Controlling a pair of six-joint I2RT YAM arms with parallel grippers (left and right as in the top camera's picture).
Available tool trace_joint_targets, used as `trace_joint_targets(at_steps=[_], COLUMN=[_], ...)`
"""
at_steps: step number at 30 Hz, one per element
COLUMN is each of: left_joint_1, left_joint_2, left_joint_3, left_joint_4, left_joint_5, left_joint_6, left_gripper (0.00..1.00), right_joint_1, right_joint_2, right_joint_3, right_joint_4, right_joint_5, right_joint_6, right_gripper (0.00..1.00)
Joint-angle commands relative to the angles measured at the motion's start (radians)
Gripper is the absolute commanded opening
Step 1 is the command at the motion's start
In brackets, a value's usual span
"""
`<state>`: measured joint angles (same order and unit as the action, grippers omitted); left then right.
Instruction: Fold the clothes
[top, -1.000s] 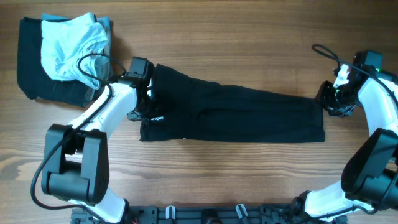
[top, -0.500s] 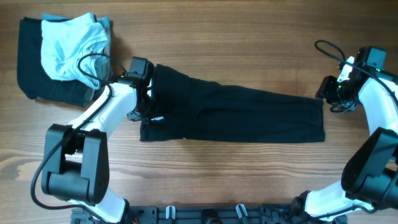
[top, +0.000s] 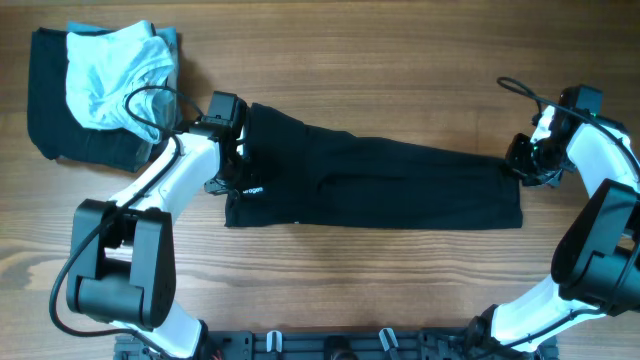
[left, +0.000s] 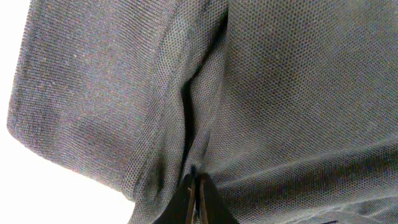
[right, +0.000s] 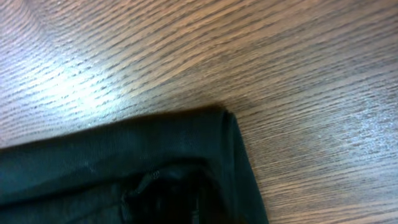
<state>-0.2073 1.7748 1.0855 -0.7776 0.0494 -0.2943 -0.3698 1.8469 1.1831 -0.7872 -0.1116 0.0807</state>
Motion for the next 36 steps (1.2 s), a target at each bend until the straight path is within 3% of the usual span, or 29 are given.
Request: trace_joint_targets(at_steps=[1, 14, 19, 22, 27, 31, 36], left_joint_1=[0.004, 0.004, 0.004, 0.004, 0.004, 0.004, 0.004], left_joint_2=[-0.010, -0.010, -0.010, -0.010, -0.010, -0.010, -0.010], left_joint_3=[-0.010, -0.010, -0.010, -0.010, -0.010, -0.010, -0.010], left_joint_4=[-0.002, 0.003, -0.009, -0.008, -0.003, -0.001, 0.008], left_joint_5=[-0.018, -0.018, -0.017, -0.017, -0.017, -0.017, -0.017], left_joint_6=[-0.005, -0.002, -0.002, -0.002, -0.006, -0.006, -0.005], left_gripper=[0.04, 0.04, 0.04, 0.04, 0.04, 0.04, 0.04], right_joint_1=[-0.005, -0.004, -0.005, -0.005, -0.017, -0.024, -0.024], right_joint_2=[0.008, -0.076, -0.076, -0.076, -0.077, -0.078, -0.076], right_joint_3=[0.009, 0.108, 0.108, 0.107, 0.107, 0.107, 0.107], right_joint_4=[-0.004, 0.104, 0.053, -0.032, -0.097, -0.097, -0.096], right_joint_5=[-0.024, -0.049, -0.054, -0.054, -0.058, -0.061, -0.019], right_joint_6=[-0.009, -0.051, -0.049, 0.076, 0.285, 0.293, 0.291], right_gripper=[0.04, 0.04, 0.04, 0.14, 0.21, 0.24, 0.36])
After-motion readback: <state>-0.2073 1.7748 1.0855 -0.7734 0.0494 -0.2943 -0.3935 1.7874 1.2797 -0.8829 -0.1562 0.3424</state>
